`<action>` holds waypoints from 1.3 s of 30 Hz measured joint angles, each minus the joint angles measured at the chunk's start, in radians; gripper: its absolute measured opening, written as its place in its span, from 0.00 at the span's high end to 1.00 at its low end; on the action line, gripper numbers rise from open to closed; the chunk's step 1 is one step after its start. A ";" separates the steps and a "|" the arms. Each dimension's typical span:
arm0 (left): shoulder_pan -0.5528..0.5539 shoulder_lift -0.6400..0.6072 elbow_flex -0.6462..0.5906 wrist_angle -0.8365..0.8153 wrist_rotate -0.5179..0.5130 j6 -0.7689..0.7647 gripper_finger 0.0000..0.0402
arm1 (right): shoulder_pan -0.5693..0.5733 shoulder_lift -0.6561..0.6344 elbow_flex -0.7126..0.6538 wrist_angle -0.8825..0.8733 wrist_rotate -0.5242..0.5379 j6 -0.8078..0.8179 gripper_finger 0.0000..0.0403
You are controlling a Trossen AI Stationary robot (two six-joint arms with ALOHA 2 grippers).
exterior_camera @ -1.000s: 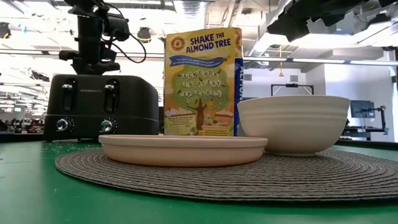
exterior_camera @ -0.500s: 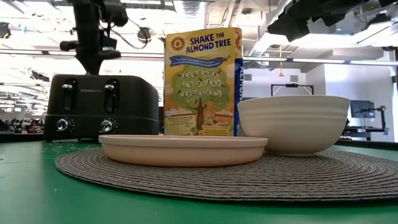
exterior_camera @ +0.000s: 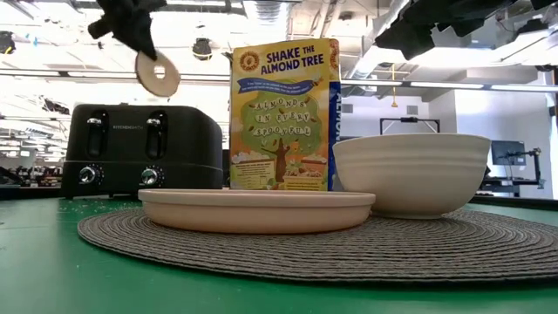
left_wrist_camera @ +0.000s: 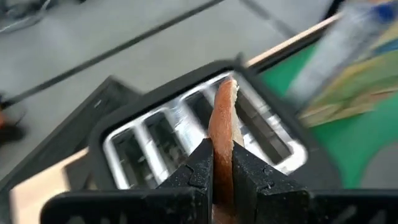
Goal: Arrange a breakfast setting
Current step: Put the toasted bread on the dark white plate
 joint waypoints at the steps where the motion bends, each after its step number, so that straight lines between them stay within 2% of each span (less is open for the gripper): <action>1: -0.025 -0.012 0.000 0.012 0.006 -0.002 0.96 | 0.000 0.000 0.000 0.000 0.000 0.004 0.35; 7: -0.174 -0.036 0.000 0.108 0.142 -0.009 0.96 | 0.000 0.000 0.000 -0.001 0.000 0.028 0.35; 10: -0.267 -0.021 -0.010 0.157 0.150 -0.005 0.96 | 0.002 0.000 0.000 -0.001 0.000 0.036 0.35; 20: -0.517 0.040 -0.195 0.498 0.250 -0.031 0.96 | 0.012 0.000 0.000 -0.011 -0.004 0.076 0.35; 28: -0.595 0.212 -0.297 0.699 0.352 -0.071 0.96 | 0.015 0.000 0.000 -0.019 -0.003 0.090 0.35; 36: -0.649 0.432 -0.299 0.857 0.534 -0.043 0.96 | 0.015 0.000 0.000 -0.025 -0.002 0.098 0.35; 39: -0.659 0.508 -0.299 0.922 0.568 -0.040 0.96 | 0.015 0.000 0.000 -0.027 -0.002 0.098 0.35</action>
